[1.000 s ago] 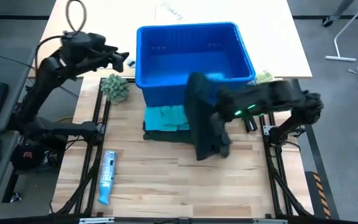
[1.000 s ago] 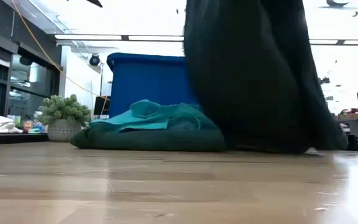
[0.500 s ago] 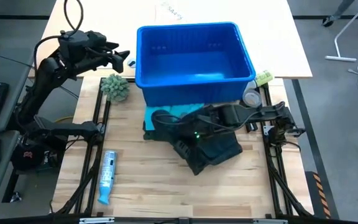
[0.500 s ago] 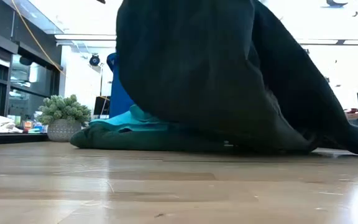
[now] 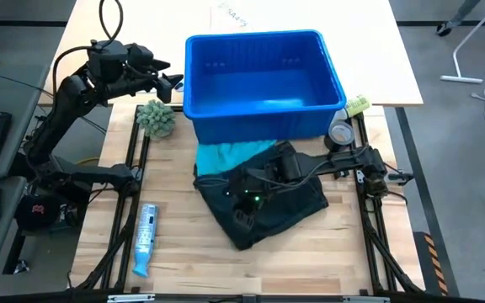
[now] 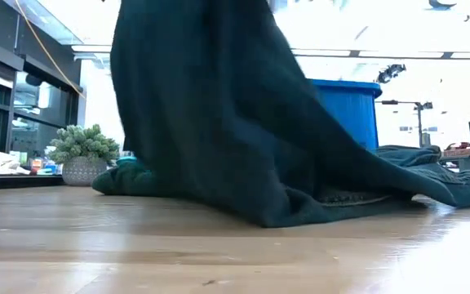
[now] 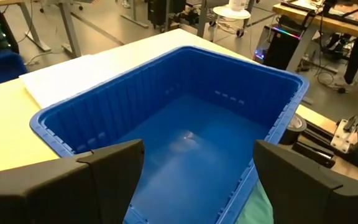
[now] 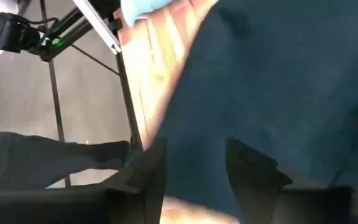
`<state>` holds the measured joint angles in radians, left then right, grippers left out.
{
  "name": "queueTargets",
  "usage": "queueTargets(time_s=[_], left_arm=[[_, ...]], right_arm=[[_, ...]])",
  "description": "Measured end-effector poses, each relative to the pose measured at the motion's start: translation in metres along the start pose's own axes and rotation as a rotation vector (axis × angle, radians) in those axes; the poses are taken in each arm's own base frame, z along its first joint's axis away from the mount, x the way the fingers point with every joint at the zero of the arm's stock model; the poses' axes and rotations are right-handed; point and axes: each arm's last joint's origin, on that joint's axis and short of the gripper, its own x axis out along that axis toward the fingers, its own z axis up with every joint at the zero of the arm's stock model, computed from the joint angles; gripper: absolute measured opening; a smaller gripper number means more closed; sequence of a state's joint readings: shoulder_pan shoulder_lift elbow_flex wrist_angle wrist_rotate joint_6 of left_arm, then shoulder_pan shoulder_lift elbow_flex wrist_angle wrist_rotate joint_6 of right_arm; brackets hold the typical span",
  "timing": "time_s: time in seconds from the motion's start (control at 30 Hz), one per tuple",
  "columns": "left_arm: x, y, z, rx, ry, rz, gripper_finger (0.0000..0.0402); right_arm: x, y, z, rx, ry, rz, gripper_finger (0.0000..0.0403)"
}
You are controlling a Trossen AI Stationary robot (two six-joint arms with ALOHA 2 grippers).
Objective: Fold laundry
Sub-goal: Fold the black pants
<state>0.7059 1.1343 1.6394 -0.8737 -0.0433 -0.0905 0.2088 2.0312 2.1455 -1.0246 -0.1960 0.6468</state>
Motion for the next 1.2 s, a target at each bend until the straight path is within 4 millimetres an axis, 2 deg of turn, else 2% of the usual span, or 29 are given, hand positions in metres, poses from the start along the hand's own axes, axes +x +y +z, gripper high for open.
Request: queueTargets(time_s=[0.17,0.3,0.4,0.47,0.53,0.57,0.67,0.77,0.87,0.97,1.03,1.13,1.2], left_arm=[[0.001,0.0,-0.003,0.008,0.031,0.004,0.028],[0.001,0.001,-0.009,-0.019,0.1,0.008,0.028],[0.008,0.0,-0.017,-0.038,0.18,0.006,0.028],[0.019,-0.002,-0.025,-0.024,0.248,-0.022,0.0279],[0.033,-0.007,-0.034,-0.023,0.307,-0.126,0.0273],[0.04,-0.012,-0.039,-0.029,0.331,-0.207,0.0267],[0.065,-0.033,-0.054,-0.046,0.367,-0.445,0.024],[0.083,-0.058,-0.069,-0.078,0.379,-0.612,0.0214],[0.088,-0.08,-0.077,-0.121,0.361,-0.734,0.0202],[0.087,-0.096,-0.084,-0.224,0.388,-0.734,0.0199],[0.086,-0.103,-0.09,-0.228,0.415,-0.72,0.0199],[0.087,-0.111,-0.099,-0.206,0.416,-0.664,0.0197],[0.092,-0.115,-0.107,-0.25,0.448,-0.58,0.0184]], right_arm=[[-0.011,-0.001,0.0,0.019,0.035,-0.002,0.0161],[-0.037,-0.001,0.007,0.027,0.004,-0.041,0.0156],[-0.068,-0.005,0.012,0.039,-0.123,-0.165,0.0126],[-0.087,-0.015,0.009,0.1,-0.176,-0.235,0.0079],[-0.11,-0.023,0.003,0.158,-0.217,-0.334,0.0024],[-0.121,-0.029,-0.001,0.185,-0.236,-0.402,0.0015],[-0.149,-0.045,-0.013,0.284,-0.268,-0.588,0.0006],[-0.166,-0.056,-0.014,0.305,-0.328,-0.624,0.0005],[-0.178,-0.067,-0.014,0.329,-0.346,-0.651,0.0002],[-0.186,-0.077,-0.014,0.315,-0.344,-0.681,0.0001],[-0.189,-0.085,-0.013,0.297,-0.329,-0.695,0.0],[-0.185,-0.098,-0.009,0.232,-0.24,-0.687,0.0],[-0.175,-0.107,-0.009,0.183,-0.154,-0.678,0.0]])
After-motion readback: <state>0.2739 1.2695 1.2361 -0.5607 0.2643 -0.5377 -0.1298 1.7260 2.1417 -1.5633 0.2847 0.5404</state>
